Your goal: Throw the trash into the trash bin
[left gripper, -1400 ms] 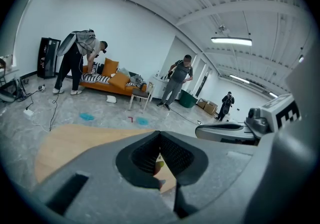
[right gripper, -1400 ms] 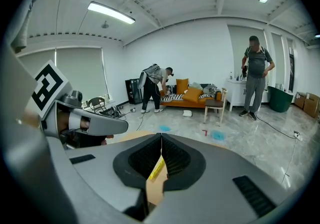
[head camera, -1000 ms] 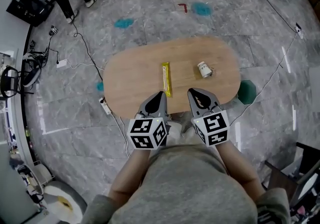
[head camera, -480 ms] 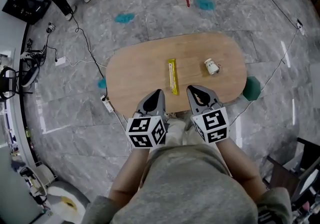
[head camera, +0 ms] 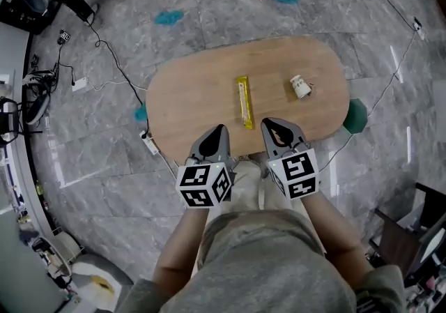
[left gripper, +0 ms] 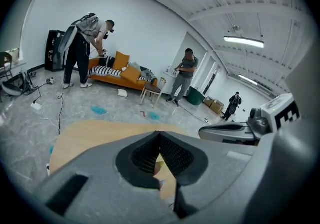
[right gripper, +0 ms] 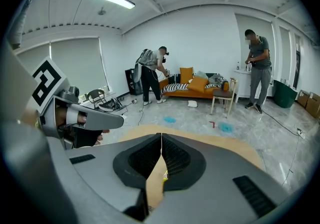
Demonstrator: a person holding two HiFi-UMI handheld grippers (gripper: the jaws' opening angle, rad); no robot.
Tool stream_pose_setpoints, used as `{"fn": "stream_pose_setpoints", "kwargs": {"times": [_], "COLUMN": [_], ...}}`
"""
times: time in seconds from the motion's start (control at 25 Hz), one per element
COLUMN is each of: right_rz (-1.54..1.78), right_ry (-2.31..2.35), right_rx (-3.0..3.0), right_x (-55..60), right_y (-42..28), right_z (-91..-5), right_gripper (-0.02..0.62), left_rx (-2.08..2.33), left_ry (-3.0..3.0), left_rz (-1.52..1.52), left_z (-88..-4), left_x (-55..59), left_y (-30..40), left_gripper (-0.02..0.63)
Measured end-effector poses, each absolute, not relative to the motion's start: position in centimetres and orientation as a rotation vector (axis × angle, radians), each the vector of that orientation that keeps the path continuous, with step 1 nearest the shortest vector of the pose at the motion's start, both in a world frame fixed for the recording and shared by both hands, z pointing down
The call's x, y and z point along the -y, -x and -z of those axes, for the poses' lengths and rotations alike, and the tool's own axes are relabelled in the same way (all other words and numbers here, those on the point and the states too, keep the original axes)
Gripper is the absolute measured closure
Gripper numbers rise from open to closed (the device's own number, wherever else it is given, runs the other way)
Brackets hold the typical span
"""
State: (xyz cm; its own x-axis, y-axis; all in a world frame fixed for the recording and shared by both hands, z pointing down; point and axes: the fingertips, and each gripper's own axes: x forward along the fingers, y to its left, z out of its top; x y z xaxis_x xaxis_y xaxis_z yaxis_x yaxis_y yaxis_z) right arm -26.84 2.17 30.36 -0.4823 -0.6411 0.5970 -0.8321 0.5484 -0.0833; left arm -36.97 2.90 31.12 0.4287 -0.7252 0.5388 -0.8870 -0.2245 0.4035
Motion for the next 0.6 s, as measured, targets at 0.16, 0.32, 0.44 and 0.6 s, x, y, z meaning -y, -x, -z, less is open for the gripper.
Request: {"fn": "stream_pose_setpoints", "kwargs": {"times": [0.16, 0.32, 0.44, 0.6], "right_rz": [-0.520, -0.535, -0.545, -0.560], "right_ry": [-1.195, -1.195, -1.191, -1.181], "right_rx": [2.255, 2.232, 2.211, 2.188], "right_x": [-1.8, -1.2, -0.8, -0.3], "right_y": [27.0, 27.3, 27.5, 27.6], "right_z": [-32.0, -33.7, -35.3, -37.4], "right_gripper": [0.584, 0.583, 0.583, 0.583], "left_rx": [1.349, 1.346, 1.344, 1.340], "left_ry": [-2.007, -1.996, -1.984, -1.967], "left_rz": [-0.319, -0.332, -0.342, -0.354], "left_z": [-32.4, -33.9, -35.4, -37.2], "left_x": [-2.6, -2.0, -1.7, -1.2], "left_y": [37.4, 38.0, 38.3, 38.5], "left_gripper": [0.606, 0.606, 0.606, 0.606]}}
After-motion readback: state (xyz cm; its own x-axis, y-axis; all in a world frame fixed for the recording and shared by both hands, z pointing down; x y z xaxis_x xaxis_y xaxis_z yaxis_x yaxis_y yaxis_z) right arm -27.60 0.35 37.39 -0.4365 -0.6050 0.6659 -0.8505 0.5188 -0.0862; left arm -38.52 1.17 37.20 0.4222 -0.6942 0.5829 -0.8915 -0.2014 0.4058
